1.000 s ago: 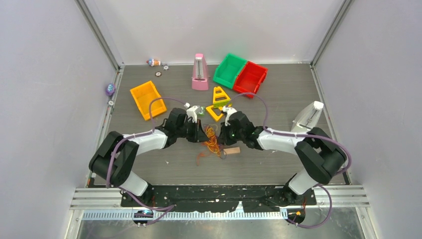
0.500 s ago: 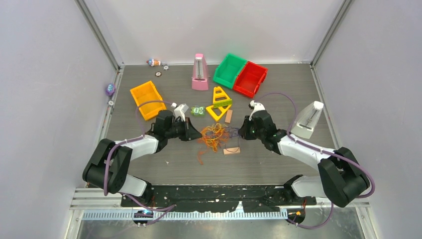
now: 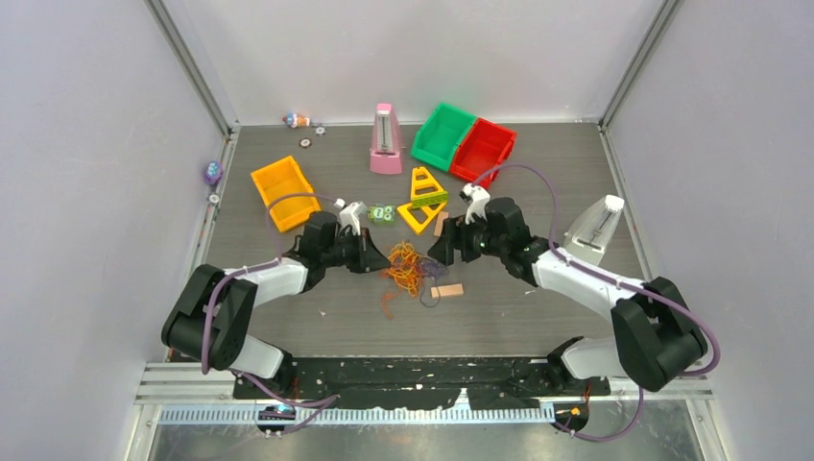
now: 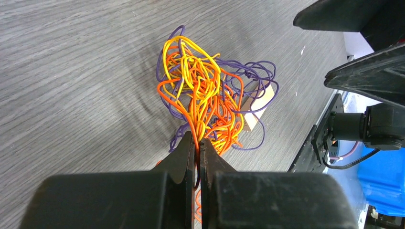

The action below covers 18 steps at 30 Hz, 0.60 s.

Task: Untangle the cables
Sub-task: Untie the cable.

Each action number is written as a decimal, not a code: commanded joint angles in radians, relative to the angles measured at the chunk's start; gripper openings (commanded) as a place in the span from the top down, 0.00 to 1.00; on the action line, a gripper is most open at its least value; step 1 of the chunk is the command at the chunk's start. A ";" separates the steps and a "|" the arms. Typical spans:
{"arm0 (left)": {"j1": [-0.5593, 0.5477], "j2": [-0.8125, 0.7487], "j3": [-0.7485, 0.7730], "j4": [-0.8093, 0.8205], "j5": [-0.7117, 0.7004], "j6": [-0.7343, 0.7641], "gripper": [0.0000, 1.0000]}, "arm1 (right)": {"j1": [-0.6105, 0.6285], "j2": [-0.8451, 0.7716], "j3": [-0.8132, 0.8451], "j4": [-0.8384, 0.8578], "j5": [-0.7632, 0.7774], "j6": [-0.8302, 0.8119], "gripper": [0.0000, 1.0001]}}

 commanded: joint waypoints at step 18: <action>-0.018 0.009 0.062 -0.058 0.004 0.046 1.00 | 0.241 0.379 0.258 -0.132 0.312 -0.078 0.55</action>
